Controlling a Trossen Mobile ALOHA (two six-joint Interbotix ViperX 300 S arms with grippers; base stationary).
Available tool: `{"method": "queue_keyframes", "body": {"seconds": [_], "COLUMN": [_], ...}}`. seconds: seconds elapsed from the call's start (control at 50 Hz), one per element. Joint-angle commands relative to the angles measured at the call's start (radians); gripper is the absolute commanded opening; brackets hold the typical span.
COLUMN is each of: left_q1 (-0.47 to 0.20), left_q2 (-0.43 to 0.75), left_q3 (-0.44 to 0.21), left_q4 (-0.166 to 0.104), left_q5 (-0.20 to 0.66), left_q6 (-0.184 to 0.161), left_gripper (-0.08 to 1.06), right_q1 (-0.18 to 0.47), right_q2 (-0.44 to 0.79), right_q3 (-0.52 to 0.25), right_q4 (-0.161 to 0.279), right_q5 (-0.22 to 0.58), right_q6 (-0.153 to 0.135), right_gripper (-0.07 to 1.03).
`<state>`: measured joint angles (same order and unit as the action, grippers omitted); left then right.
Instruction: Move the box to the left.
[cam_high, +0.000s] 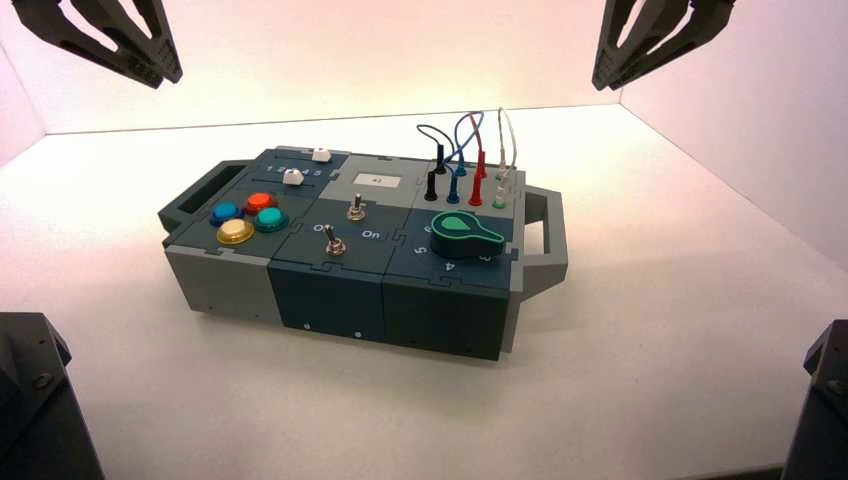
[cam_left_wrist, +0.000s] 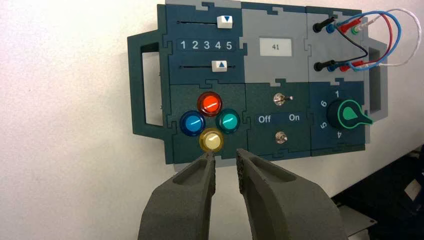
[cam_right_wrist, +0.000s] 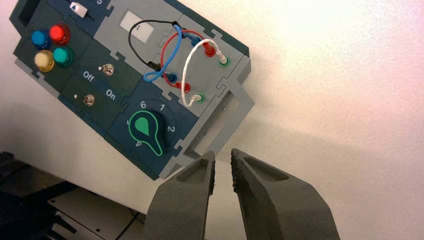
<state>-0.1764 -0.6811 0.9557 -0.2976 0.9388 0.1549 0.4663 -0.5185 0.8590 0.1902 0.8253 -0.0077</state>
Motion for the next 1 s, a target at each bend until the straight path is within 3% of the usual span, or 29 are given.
{"method": "queue_keyframes", "body": {"seconds": [0.02, 0.34, 0.5, 0.74, 0.86, 0.96, 1.0], "left_q1": [0.006, 0.012, 0.048, 0.087, 0.094, 0.098, 0.098], "left_q2": [-0.002, 0.005, 0.051, 0.147, 0.224, 0.319, 0.364], "left_q3": [-0.012, -0.005, -0.002, -0.020, -0.064, -0.121, -0.149], "left_q4": [-0.002, 0.000, 0.009, 0.012, 0.043, 0.087, 0.117], "left_q5": [-0.008, -0.009, -0.003, 0.005, 0.021, 0.043, 0.044], "left_q6": [-0.002, -0.005, -0.006, -0.006, -0.006, -0.006, -0.006], "left_gripper": [0.26, 0.26, 0.26, 0.29, 0.30, 0.33, 0.34], "right_q1": [-0.002, -0.002, -0.002, 0.005, 0.006, 0.008, 0.008], "right_q2": [-0.011, -0.008, 0.011, 0.061, 0.098, 0.138, 0.150], "right_q3": [-0.015, -0.009, 0.003, 0.005, -0.014, -0.038, -0.046], "right_q4": [0.002, 0.002, 0.012, 0.028, 0.048, 0.066, 0.067], "right_q5": [-0.005, 0.000, 0.003, 0.003, 0.003, 0.005, 0.003], "right_q6": [0.000, -0.002, 0.000, -0.003, -0.011, -0.012, -0.012], "right_gripper": [0.20, 0.20, 0.29, 0.30, 0.30, 0.30, 0.30]}}
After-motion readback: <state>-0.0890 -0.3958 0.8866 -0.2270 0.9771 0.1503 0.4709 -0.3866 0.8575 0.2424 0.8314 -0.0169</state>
